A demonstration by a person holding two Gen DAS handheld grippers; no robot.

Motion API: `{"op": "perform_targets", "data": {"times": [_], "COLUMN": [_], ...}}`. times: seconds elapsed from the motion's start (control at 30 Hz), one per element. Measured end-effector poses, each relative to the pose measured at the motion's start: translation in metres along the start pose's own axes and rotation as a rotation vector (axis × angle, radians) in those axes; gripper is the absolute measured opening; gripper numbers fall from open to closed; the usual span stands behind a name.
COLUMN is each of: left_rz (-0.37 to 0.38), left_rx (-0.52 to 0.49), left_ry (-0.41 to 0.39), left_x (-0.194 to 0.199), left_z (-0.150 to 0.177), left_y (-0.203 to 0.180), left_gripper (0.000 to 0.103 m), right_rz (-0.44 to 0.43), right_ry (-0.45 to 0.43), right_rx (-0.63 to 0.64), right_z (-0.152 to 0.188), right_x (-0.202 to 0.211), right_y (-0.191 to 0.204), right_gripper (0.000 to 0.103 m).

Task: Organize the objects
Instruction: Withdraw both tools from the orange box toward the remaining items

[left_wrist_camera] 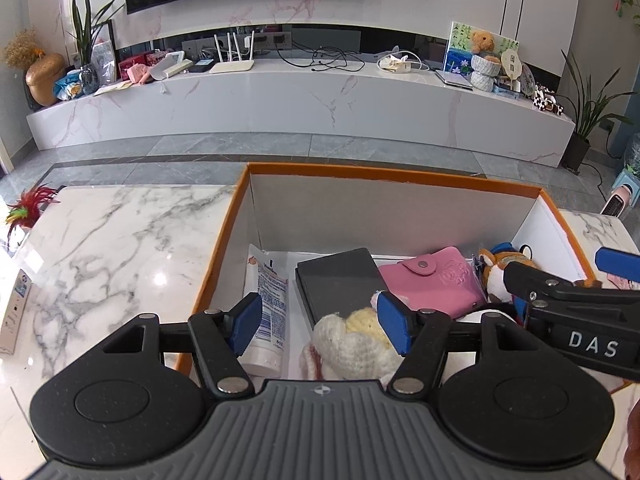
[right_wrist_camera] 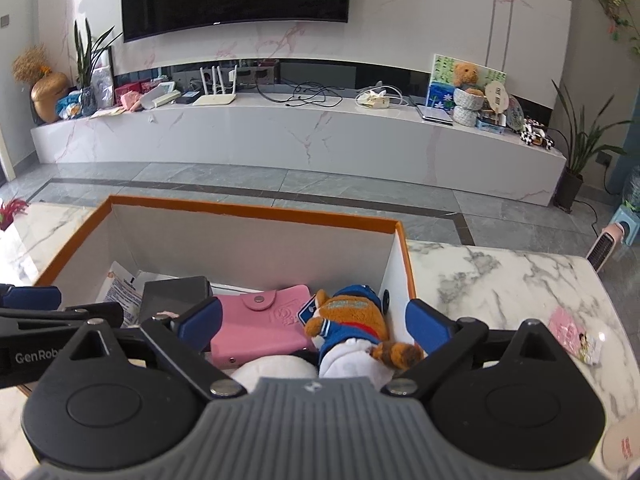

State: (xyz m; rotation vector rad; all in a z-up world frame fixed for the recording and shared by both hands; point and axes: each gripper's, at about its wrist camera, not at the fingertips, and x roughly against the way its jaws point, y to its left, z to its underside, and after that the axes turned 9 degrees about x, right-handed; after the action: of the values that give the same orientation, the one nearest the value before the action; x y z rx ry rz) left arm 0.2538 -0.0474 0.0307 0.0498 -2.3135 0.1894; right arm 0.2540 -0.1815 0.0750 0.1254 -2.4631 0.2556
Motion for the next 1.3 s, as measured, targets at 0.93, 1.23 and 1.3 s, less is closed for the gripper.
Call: {"op": "perform_targets", "data": {"times": [0.93, 1.23, 1.3], "left_rz": [-0.040, -0.042, -0.035], "left_rx": [-0.039, -0.056, -0.049], "left_ry": [-0.083, -0.047, -0.020], "left_x": [0.121, 0.130, 0.128], "left_z": [0.043, 0.075, 0.085], "left_y": [0.021, 0.030, 0.032], "left_gripper": [0.075, 0.075, 0.076], "right_rz": [0.024, 0.011, 0.002], "right_ry": [-0.058, -0.052, -0.039], "right_rx": [0.091, 0.086, 0.083], "right_z": [0.028, 0.046, 0.055], "right_x": [0.142, 0.164, 0.165], "right_y": [0.032, 0.024, 0.024], "right_gripper": [0.100, 0.102, 0.102]}}
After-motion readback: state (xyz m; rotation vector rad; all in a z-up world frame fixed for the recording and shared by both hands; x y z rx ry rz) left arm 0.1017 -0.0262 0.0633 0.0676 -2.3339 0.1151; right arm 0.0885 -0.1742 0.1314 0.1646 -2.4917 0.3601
